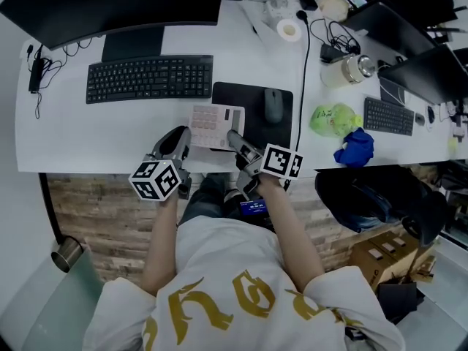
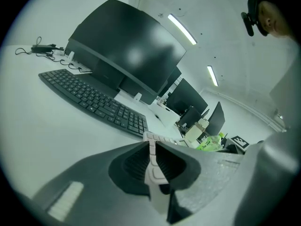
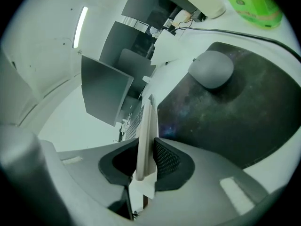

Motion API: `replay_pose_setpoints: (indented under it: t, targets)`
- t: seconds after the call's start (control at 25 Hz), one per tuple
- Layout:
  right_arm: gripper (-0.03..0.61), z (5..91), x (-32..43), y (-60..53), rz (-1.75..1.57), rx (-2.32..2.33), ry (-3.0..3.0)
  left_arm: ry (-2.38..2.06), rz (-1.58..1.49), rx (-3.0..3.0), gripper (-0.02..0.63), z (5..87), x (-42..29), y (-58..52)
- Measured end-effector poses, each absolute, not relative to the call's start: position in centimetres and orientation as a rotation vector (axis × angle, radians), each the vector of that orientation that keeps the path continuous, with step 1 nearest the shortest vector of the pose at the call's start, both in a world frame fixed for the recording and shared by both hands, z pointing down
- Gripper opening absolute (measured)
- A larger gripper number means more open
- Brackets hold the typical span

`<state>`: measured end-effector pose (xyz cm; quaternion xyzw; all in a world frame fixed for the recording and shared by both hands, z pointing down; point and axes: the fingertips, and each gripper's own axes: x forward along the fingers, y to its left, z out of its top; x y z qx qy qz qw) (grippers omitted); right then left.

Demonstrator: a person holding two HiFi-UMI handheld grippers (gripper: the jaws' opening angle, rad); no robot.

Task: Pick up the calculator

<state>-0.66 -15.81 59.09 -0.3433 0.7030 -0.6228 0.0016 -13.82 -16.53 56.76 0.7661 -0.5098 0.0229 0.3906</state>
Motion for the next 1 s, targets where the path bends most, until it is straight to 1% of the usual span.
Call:
replay_pose_setpoints:
  t: [0.28, 0.6, 1.0]
  targets:
    - [0.098, 55.5, 0.3, -15.4, -1.931, -0.97, 2.154, -1.43, 0.029, 1.977, 0.002, 53.5, -13.9, -15.7]
    - [0.098, 52.2, 2.3, -13.6, -1.924, -0.892, 2.161, -1.536, 0.014, 2.018, 0.002, 48.9, -11.8, -13.5]
    - [0.097, 48.9, 5.4, -11.7, -1.855, -0.83, 2.165, -1.624, -0.051, 2.058, 0.002, 45.0, -9.1, -10.3]
